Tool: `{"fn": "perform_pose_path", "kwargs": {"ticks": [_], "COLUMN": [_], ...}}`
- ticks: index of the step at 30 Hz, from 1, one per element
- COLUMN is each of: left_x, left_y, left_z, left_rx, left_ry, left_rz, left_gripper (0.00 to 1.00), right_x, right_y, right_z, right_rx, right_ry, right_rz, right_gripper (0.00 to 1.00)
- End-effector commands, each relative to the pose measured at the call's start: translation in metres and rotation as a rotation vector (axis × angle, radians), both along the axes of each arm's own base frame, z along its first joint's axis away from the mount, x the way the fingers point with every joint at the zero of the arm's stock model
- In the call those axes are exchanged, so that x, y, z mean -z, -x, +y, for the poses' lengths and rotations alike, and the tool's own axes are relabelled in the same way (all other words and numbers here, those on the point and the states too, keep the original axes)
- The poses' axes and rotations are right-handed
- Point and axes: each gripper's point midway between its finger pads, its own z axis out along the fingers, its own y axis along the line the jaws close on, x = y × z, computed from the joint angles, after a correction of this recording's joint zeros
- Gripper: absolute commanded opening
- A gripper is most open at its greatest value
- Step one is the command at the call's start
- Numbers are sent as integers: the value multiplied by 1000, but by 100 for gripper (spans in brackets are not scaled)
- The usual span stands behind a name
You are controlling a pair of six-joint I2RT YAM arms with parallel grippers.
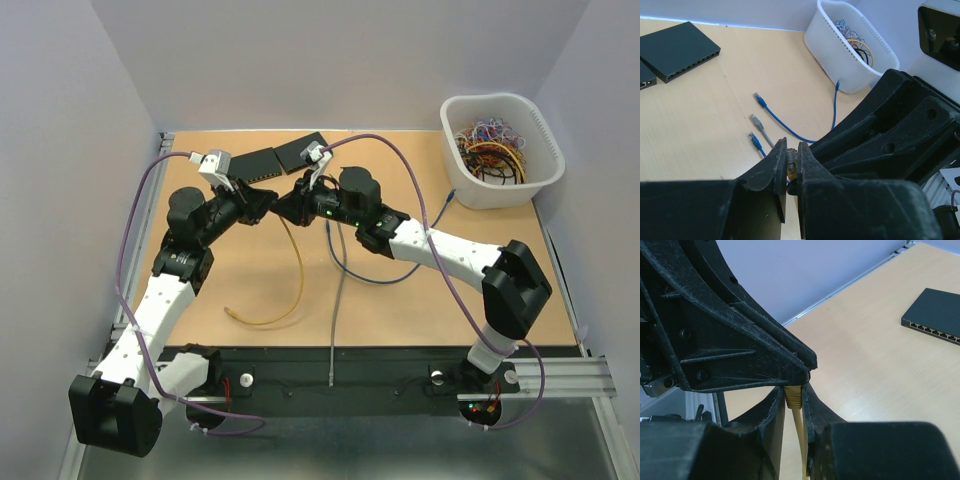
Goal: Insert the plug into the switch port
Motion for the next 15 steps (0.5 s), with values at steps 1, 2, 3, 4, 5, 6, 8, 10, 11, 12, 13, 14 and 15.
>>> {"fn": "perform_pose_path", "kwargs": {"ticks": [1,2,3,4,5,6,8,10,11,12,13,14,15], "left_x": [-37,-36,-35,-35,-34,-32,-30,-28,-25,-25,-22,-21,-20], "left_y": [0,-1,-1,-2,-2,-4,-7,-13,-16,-19,-26,-30,-35], "left_z": [-1,-1,-1,-1,-1,0,2,6,8,9,11,12,14], "left_rx": [13,14,14,13,13,7,-9,-37,-49,-58,-76,-88,-104], "left_ry": [9,7,2,-1,-3,-10,-22,-39,-46,-58,-68,-74,-79], "left_rz": [-113,-111,-112,-113,-109,-108,-101,-101,-88,-90,-73,-66,-54], "left_gripper": [0,0,5,9,16,30,47,55,62,65,67,71,72], "right_x": [-42,-41,-41,-43,-39,-38,-33,-27,-32,-19,-24,-20,-10], "right_y": [3,3,3,4,4,4,8,10,14,16,19,20,22], "right_z": [4,3,2,0,-2,-3,-8,-13,-17,-20,-26,-30,-35], "right_rx": [2,4,8,13,16,21,28,36,37,40,51,62,71], "right_ry": [-93,-92,-93,-96,-89,-87,-81,-73,-83,-65,-71,-63,-45], "right_rz": [-74,-76,-74,-78,-73,-70,-59,-47,-47,-28,-29,-22,-7], "right_gripper": [6,5,4,1,0,0,0,1,1,0,0,1,0]}}
